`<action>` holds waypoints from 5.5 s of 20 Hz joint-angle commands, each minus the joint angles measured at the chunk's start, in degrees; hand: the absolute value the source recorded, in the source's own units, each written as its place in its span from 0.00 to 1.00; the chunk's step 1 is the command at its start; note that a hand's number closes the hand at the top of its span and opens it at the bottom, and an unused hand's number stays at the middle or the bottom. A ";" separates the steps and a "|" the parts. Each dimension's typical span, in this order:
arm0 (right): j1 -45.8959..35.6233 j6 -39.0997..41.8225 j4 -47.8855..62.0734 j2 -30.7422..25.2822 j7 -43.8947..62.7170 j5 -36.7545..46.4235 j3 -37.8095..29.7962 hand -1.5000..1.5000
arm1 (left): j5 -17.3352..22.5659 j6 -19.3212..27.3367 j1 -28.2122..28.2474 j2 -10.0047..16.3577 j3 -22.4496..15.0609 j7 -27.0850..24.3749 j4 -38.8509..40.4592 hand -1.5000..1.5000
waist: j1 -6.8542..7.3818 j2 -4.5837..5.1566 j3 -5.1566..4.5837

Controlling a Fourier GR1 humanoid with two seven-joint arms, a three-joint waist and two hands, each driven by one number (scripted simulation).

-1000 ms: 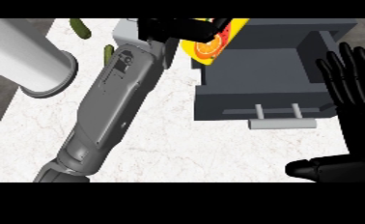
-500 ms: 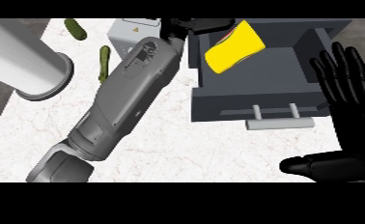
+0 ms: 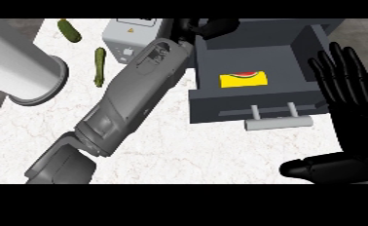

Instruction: Pick up the cup, place it into the drawer and close the drawer

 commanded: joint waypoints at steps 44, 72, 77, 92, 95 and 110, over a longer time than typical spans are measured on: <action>5.41 13.66 -4.56 -10.82 0.95 4.06 0.57 1.00 | 15.55 2.49 23.52 16.08 -2.16 1.34 -32.79 0.00 | 5.44 -1.37 -0.06; -12.62 -3.00 40.87 -7.99 -17.50 53.87 18.14 0.00 | 18.25 -15.20 64.09 32.57 11.34 1.64 -62.13 0.00 | 5.25 -0.72 -0.03; -14.94 -5.91 48.93 -6.09 -19.77 58.15 18.46 0.00 | 17.29 -25.37 64.43 31.45 16.16 -1.90 -52.93 0.00 | 4.36 -0.70 -0.07; -44.64 -7.41 93.79 -9.44 -36.10 54.52 3.73 0.00 | 15.42 -29.47 67.82 29.28 18.85 -0.73 -54.28 0.00 | 6.52 0.07 0.03; -47.48 -7.38 99.06 -9.44 -36.70 55.48 3.50 0.00 | 15.53 -28.99 66.90 28.94 18.83 0.89 -55.39 0.00 | 6.90 0.25 0.06; -53.56 -6.66 106.45 -15.22 -39.59 55.03 0.72 0.00 | 13.22 -30.48 64.61 28.16 18.65 -0.13 -53.98 0.00 | 9.14 1.28 0.16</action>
